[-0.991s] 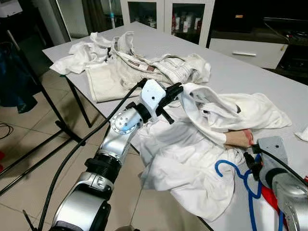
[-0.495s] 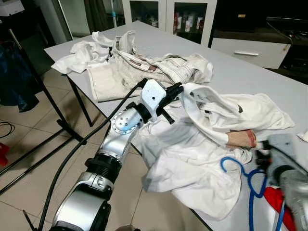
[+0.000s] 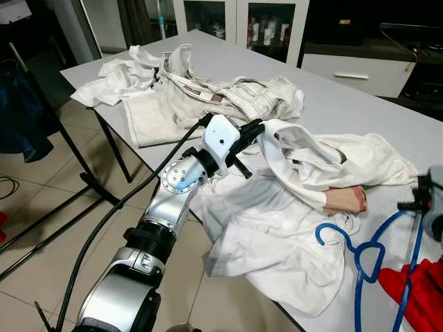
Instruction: Hang hanger
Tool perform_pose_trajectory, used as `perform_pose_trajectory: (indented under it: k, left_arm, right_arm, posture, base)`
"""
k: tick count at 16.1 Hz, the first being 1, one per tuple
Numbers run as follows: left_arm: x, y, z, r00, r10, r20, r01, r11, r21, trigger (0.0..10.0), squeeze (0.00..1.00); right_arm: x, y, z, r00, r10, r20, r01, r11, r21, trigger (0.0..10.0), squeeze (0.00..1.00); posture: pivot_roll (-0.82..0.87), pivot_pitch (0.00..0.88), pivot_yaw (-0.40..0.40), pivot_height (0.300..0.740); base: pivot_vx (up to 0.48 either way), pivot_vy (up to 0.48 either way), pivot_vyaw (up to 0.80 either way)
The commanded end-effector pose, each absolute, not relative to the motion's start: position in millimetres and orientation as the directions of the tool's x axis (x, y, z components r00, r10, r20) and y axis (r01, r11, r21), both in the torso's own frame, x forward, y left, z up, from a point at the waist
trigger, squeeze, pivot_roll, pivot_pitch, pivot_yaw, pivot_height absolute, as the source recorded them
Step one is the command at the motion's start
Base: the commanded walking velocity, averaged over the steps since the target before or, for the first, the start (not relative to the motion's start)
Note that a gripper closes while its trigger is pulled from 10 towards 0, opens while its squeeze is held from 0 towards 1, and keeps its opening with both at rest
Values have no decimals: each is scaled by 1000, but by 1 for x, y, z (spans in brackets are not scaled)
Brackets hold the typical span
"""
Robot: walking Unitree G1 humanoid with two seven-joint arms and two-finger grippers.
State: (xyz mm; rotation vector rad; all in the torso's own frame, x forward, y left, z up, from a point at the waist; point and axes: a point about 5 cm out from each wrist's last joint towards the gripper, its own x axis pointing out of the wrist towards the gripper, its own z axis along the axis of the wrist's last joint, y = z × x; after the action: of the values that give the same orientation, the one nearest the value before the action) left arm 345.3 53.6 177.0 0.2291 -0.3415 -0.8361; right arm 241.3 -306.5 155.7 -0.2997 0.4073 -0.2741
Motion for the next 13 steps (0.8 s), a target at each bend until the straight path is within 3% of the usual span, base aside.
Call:
perform_pose_trajectory:
  k: [1,2,3,5,6,7,13]
  left_arm:
    - [347,53,181,615,-760,209,678,645,351,10000,0]
    - [346,53,181,616,-760,208,678,646,350,10000,0]
    - [346,53,180,617,-759,208,678,646,349,10000,0]
    - [345,53,179,619,-756,211,676,650,346,10000,0]
    - [345,54,178,624,-752,213,673,655,342,10000,0]
    - [345,55,177,625,-751,212,673,656,340,10000,0]
    - [342,48,176,609,-764,213,688,643,336,10000,0]
  right_arm:
    - [243,-305,162,897,-293,-330,158,912,-380,941,0]
    - [241,-302,162,903,-262,-341,111,908,-403,4863,0]
    - [239,-298,160,910,-244,-335,102,915,-390,10000,0]
    - [236,-291,156,927,-239,-290,119,918,-377,10000,0]
    - [235,-282,157,944,-232,-235,129,914,-384,10000,725]
    - [232,-270,156,941,-263,-214,175,917,-359,10000,1000]
    - [210,-228,134,943,-238,-233,164,941,-296,10000,1000]
  posture:
    - [-61,7,59,723]
    - [-62,9,59,723]
    - [-63,12,53,723]
    - [-62,18,46,723]
    - [-67,17,41,723]
    - [-78,14,38,723]
    - [-93,14,41,723]
  base:
    - [0,0,0]
    - [0,0,0]
    - [0,0,0]
    - [0,0,0]
    - [0,0,0]
    - [0,0,0]
    - [0,0,0]
